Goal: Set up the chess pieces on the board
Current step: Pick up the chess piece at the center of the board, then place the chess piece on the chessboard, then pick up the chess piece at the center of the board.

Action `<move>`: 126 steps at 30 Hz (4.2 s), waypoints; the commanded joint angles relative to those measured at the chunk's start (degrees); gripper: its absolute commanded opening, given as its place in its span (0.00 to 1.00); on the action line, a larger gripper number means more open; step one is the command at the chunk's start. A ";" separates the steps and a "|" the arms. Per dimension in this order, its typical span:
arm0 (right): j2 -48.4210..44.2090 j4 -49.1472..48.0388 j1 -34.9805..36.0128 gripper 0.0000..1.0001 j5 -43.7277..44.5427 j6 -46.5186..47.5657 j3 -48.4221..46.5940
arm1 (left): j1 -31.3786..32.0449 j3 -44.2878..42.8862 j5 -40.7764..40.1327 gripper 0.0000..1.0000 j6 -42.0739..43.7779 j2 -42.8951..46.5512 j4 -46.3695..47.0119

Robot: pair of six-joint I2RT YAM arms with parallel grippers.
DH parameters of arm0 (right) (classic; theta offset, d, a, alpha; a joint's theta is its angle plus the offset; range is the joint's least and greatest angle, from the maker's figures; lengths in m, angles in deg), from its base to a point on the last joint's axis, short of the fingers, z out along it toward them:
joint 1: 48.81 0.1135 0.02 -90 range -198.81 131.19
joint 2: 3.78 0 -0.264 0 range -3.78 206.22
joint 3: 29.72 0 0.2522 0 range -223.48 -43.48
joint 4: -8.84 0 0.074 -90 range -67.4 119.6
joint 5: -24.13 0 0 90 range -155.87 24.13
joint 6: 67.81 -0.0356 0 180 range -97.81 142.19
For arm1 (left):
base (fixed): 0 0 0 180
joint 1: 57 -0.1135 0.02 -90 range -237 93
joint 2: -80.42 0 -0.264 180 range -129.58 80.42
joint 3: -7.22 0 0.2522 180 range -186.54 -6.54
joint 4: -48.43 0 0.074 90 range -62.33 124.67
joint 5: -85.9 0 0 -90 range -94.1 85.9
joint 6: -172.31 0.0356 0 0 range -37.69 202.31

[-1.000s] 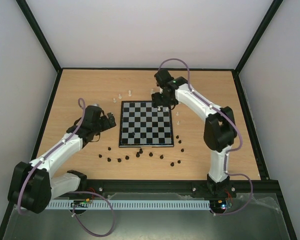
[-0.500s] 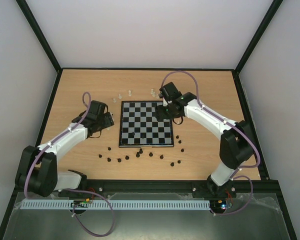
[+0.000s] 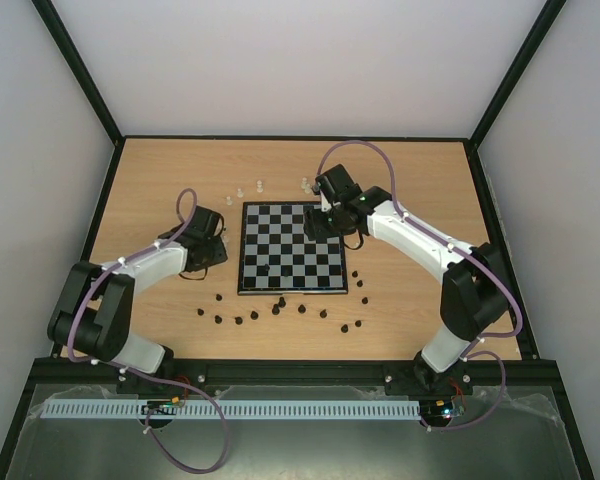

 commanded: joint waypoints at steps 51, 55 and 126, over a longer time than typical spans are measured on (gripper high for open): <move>-4.52 1.85 -0.37 0.67 6.27 -0.80 0.35 | 7.91 -37.01 -0.02 0.14 7.41 -26.79 -9.05; -4.47 1.78 -0.37 0.67 6.19 -0.71 0.38 | 7.84 -38.14 -0.70 0.14 7.64 -28.52 -9.38; -4.08 -0.41 0.07 0.67 1.75 -0.53 2.10 | 2.28 -19.60 -3.53 0.32 5.93 -16.28 -5.32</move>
